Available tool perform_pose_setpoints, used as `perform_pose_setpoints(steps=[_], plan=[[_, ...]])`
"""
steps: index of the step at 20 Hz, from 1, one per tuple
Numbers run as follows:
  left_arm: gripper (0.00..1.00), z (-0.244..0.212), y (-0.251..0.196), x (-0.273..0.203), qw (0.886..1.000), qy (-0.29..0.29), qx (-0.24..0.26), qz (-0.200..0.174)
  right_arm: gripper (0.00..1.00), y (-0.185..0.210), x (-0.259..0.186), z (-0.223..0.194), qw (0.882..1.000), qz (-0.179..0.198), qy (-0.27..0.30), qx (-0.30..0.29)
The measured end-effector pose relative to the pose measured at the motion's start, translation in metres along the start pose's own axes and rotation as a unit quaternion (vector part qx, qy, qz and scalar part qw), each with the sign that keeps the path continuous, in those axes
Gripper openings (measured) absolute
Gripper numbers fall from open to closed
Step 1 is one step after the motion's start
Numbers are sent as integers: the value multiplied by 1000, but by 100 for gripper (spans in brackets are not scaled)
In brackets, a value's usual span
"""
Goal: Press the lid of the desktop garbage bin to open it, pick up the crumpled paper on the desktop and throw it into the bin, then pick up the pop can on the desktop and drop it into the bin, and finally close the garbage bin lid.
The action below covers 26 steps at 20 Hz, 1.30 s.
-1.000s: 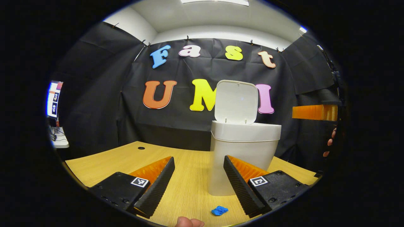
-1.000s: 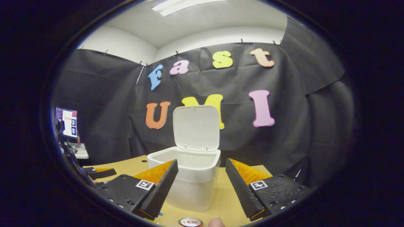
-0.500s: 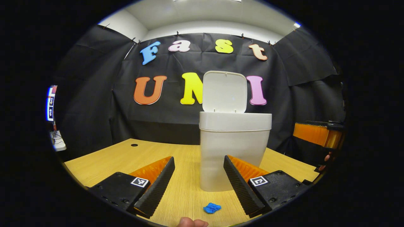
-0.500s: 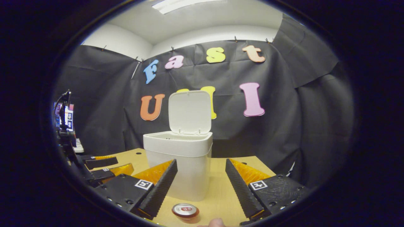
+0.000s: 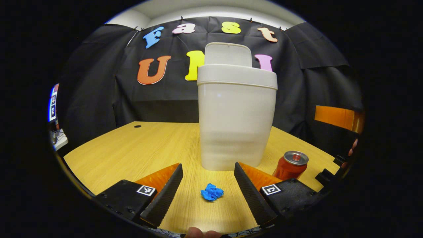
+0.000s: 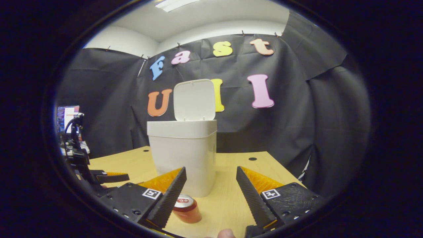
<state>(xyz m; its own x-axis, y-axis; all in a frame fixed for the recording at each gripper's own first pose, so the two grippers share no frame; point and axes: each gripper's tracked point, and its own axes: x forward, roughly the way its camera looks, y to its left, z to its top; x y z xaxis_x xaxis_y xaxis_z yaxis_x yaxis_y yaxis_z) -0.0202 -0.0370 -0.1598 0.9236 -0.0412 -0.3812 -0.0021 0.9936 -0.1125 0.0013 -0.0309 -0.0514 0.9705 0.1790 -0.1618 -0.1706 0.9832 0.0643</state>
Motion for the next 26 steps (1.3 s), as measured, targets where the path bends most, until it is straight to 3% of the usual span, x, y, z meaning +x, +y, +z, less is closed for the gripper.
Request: perform_pose_setpoints(steps=[11,15,22,26], plan=[[96,-57,-1,16,997,80,-6,4,94,-8,-7,-49,999,-4,47,-5],[84,-65,-4,19,995,94,-14,-5,94,-5,-7,-55,999,-2,53,-5],[49,-67,-1,19,994,106,-12,3,94,-7,-8,-62,998,0,59,17],[36,-67,-1,20,995,103,-12,3,94,-10,-10,-63,998,-8,55,7]])
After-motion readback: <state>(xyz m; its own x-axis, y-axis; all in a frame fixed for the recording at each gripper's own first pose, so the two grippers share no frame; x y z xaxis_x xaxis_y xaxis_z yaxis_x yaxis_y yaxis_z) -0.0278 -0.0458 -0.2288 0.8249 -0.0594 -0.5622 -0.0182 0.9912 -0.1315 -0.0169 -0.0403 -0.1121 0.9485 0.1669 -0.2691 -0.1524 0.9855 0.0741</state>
